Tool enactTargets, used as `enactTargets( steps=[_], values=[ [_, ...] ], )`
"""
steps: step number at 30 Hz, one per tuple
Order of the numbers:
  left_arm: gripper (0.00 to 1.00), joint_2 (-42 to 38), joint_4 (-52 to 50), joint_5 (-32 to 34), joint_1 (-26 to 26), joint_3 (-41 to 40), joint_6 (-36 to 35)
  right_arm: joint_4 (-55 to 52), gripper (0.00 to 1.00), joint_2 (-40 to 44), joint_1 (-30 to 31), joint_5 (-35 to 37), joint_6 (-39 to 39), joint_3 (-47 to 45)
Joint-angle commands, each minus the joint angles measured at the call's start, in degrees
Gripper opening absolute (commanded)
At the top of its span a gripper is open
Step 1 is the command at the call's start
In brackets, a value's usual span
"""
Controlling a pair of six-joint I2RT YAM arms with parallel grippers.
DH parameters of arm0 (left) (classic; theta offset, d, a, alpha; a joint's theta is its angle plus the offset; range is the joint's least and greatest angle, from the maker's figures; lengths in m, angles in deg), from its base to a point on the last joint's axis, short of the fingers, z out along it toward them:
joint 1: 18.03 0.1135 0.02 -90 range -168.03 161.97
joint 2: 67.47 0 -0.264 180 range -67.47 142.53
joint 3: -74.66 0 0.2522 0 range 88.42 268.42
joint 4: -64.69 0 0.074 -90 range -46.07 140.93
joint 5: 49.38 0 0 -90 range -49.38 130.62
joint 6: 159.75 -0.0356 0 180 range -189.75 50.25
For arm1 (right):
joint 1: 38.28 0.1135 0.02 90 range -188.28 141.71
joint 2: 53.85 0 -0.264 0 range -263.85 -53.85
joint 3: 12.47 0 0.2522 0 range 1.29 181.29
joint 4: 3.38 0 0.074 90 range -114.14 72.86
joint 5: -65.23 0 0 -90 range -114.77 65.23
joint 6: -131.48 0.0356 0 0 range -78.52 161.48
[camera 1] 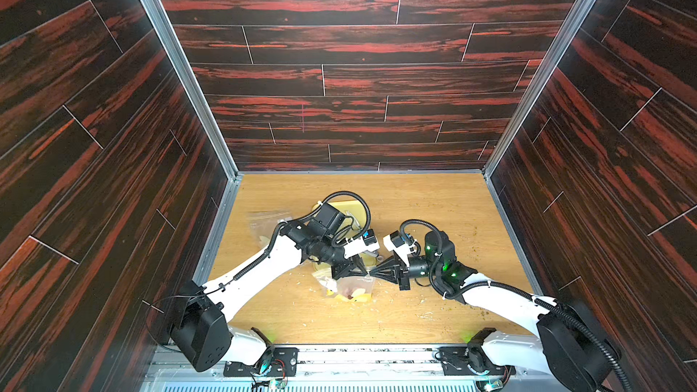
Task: Put the cookies into a resealable bag to prevent moisture
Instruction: Close the ziploc bag at the center of the board.
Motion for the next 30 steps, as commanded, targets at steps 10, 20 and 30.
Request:
enactTargets(
  steps=[10,20,30],
  values=[
    [0.09,-0.2,-5.3,-0.4,-0.2,2.6,-1.8,-0.7,0.00,-0.7,-0.7,-0.7,-0.5,0.6],
    [0.17,-0.6,-8.8,4.1,-0.1,3.3,-1.5,-0.9,0.00,0.0,-1.8,-1.1,-0.4,0.0],
    [0.01,-1.3,-11.8,9.5,0.2,3.7,-1.8,-1.1,0.00,0.6,-3.2,-1.6,0.1,-0.7]
  ],
)
